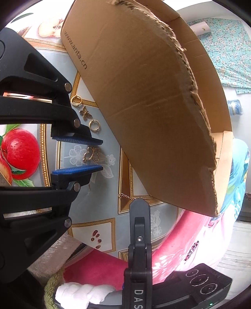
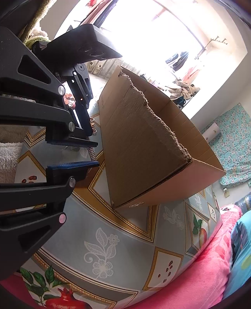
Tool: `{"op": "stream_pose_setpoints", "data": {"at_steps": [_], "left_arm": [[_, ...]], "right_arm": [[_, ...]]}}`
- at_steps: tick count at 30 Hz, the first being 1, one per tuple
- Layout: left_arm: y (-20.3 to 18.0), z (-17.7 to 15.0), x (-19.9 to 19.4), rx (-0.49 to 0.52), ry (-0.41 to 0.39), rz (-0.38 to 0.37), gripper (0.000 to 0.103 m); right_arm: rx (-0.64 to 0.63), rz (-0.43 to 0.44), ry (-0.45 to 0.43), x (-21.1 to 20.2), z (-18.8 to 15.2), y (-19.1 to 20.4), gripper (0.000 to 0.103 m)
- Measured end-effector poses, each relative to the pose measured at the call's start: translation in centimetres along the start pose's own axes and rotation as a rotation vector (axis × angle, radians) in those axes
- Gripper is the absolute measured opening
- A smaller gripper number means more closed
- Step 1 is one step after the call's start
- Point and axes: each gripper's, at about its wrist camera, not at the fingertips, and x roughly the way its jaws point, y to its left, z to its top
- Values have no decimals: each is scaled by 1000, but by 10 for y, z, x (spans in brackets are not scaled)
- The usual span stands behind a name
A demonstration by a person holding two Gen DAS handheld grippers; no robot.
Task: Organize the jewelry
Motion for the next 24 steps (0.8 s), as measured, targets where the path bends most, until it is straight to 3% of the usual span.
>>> {"op": "stream_pose_setpoints", "data": {"at_steps": [8,10,16,24], "left_arm": [[-3,4,-1,8,1,5,9],[-2,4,0,-4,1,-4,2],[4,-1,-6,-34,0,-10,1],[8,-5,-9,-32,10,37,1]], "right_arm": [[-4,-3,-6,-1,1,2,15],[-6,-3,-9,-2,1,3,15],[-16,-7,-17,-7,0,6,15],[-20,-4,-25,-8,-1,11,15]]}}
